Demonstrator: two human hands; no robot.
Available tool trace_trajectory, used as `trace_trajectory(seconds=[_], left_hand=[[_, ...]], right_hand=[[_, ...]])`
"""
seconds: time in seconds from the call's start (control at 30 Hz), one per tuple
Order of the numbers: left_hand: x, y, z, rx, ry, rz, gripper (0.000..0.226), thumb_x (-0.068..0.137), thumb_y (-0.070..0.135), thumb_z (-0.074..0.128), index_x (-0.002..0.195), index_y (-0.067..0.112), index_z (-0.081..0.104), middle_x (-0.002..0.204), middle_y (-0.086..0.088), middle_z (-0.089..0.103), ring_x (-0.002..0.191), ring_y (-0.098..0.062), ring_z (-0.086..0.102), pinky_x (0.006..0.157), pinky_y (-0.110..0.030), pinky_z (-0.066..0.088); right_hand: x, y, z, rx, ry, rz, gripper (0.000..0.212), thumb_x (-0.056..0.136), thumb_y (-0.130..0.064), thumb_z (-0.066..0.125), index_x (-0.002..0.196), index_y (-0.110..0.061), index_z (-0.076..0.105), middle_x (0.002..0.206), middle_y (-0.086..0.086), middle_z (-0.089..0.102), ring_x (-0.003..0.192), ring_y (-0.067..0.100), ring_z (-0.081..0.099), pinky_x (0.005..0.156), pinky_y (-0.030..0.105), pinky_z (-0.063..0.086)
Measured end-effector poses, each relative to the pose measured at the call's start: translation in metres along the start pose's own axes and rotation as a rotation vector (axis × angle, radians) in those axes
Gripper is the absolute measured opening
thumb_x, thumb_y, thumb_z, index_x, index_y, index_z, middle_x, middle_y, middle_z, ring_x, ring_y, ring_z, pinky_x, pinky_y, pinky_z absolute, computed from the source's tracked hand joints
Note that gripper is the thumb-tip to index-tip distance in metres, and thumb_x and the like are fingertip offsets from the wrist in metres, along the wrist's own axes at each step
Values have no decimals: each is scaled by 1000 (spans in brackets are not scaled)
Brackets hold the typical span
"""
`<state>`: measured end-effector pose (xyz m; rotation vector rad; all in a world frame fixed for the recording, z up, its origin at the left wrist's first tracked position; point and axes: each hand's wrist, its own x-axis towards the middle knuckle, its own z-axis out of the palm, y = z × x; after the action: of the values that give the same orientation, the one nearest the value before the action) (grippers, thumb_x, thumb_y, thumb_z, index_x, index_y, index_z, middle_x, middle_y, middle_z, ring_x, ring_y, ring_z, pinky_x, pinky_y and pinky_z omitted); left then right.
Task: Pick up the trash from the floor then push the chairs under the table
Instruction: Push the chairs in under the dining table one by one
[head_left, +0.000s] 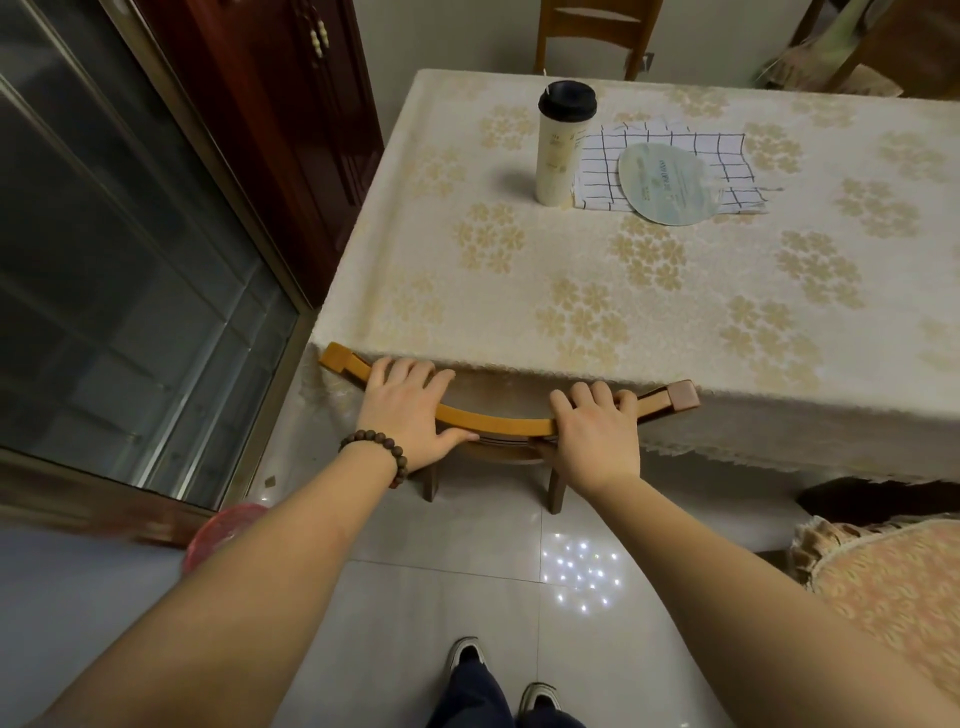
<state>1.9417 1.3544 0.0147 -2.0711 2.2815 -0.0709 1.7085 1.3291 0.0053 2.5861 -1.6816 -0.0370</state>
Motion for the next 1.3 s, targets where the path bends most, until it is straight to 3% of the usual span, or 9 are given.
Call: trace_trajectory(seconds=[0.07,0.1,0.17,0.2,0.3,0.47,0.77,1.0,1.3], left_hand=[[-2,4,-4,-27,-61,-21,96,73,83,31,147,23,25,149,0,35,138,-24,26,116,-48,11],[-4,7,-7,-45,-93,-28,97,75,82,33,150,23,17,154,0,27,142,-23,18,117,-48,6],[-9,15,-13,-80,-129,-33,98,77,81,34,151,24,6,158,1,14,146,-21,6,118,-50,0],[-12,21,-15,-104,-124,-37,97,78,80,33,151,24,4,159,1,11,146,-20,3,118,-50,-1],[-20,42,-21,-176,-55,-52,89,83,75,33,151,23,7,160,1,10,146,-19,-1,118,-48,-3],[-22,89,-26,-255,50,55,82,86,68,37,151,23,12,160,1,10,146,-19,-6,117,-43,-10],[-43,213,-12,-297,-59,389,80,90,66,27,151,22,0,160,-2,-1,146,-20,-10,117,-43,-11],[-94,303,-9,-389,-166,492,77,91,62,33,151,24,5,159,-1,13,146,-21,3,118,-44,-2],[-197,436,-24,-365,-132,662,75,90,62,31,151,22,12,156,-3,21,145,-22,9,117,-45,6]], right_hand=[[-1,2,-4,20,-31,-14,57,82,-58,53,125,-21,44,121,6,53,117,29,42,104,50,24],[-2,3,-7,28,-43,-10,67,82,-62,49,134,-22,38,132,7,48,127,30,36,111,54,13],[-8,4,-12,55,-39,23,81,82,-70,40,145,-23,24,149,9,32,141,30,18,112,58,-7],[-13,5,-16,74,-30,45,83,82,-72,36,148,-23,18,154,10,23,144,29,8,111,58,-10],[-35,11,-23,145,13,117,81,85,-70,31,149,-24,13,158,9,8,145,28,-3,115,56,-3],[-73,31,-25,196,86,287,73,88,-64,34,148,-26,17,158,8,10,146,26,1,114,57,-1],[-183,72,1,183,30,658,71,89,-63,32,148,-28,14,159,5,9,146,23,-4,114,55,-2],[-303,101,0,222,-27,919,66,92,-58,33,148,-28,16,159,8,5,146,25,1,115,52,0],[-485,143,-1,274,101,1116,64,91,-53,42,145,-22,29,156,10,19,145,25,8,116,49,5]])
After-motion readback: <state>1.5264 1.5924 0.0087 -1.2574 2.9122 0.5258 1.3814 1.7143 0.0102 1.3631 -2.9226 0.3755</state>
